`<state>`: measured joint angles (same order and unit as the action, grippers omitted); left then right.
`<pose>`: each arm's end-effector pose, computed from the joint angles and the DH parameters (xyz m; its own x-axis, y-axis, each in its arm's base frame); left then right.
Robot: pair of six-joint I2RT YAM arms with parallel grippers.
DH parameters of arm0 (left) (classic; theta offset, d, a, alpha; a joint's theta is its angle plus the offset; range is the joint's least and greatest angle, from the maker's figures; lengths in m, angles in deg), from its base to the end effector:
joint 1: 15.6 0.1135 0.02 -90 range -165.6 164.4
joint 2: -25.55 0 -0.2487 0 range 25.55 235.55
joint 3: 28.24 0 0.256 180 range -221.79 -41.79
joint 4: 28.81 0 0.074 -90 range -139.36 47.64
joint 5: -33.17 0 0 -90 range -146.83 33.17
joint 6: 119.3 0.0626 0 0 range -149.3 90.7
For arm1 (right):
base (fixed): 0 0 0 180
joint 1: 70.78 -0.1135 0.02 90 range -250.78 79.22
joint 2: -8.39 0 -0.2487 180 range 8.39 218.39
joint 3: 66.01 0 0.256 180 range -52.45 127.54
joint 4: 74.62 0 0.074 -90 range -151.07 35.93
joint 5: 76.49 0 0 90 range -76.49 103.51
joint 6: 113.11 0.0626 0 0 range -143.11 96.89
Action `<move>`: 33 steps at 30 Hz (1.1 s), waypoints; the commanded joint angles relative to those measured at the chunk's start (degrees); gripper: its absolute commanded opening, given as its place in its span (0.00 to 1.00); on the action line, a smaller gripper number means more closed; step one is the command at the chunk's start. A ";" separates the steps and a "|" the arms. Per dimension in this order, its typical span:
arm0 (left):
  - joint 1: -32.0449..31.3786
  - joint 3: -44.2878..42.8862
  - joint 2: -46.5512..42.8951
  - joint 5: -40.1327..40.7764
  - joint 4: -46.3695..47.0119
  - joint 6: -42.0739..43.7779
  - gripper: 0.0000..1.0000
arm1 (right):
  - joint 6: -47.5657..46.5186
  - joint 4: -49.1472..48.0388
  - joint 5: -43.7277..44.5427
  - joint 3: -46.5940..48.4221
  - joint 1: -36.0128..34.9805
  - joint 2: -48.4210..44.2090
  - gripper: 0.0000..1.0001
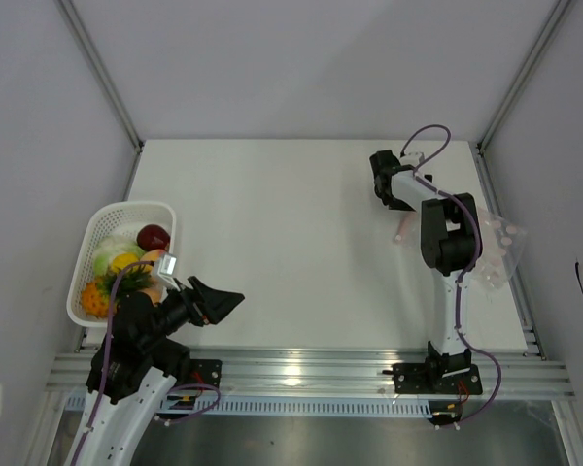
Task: Place the food in the zip-top bag and seal the zipper
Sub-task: Pick up the zipper food storage bag at the center of the board.
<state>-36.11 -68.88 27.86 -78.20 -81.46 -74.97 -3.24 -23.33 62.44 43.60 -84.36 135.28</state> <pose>0.0861 -0.0566 0.2496 -0.6318 -0.4749 -0.6126 0.2934 0.5850 -0.7561 0.4541 0.0611 0.1292 -0.8124 0.0335 -0.5821 0.4143 0.7357 -0.5358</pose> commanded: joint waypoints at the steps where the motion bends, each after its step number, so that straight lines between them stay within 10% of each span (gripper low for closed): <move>1: -0.32 -0.51 0.51 -0.96 1.12 -0.82 0.99 | 1.65 0.50 4.77 1.16 0.05 -1.20 0.76; 12: -0.32 0.02 0.07 -1.31 1.12 -0.82 0.99 | 0.69 -0.73 6.18 -4.90 2.85 -4.37 0.63; 20: -0.32 0.02 0.42 -1.49 1.39 -1.00 1.00 | -1.16 -3.02 6.18 -11.05 5.06 -8.76 0.00; 26: -0.32 -2.70 1.56 1.58 -0.28 0.40 0.99 | -4.22 -2.32 3.72 -10.80 -0.11 -15.79 0.00; 33: -0.32 -8.94 4.98 7.64 -2.56 4.62 0.99 | -8.44 -2.40 -19.19 -7.72 -11.01 -27.39 0.00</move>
<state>-36.11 -73.29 31.03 -74.57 -83.69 -73.39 -8.72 -24.16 54.74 33.13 -91.38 114.47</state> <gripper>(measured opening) 0.994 0.003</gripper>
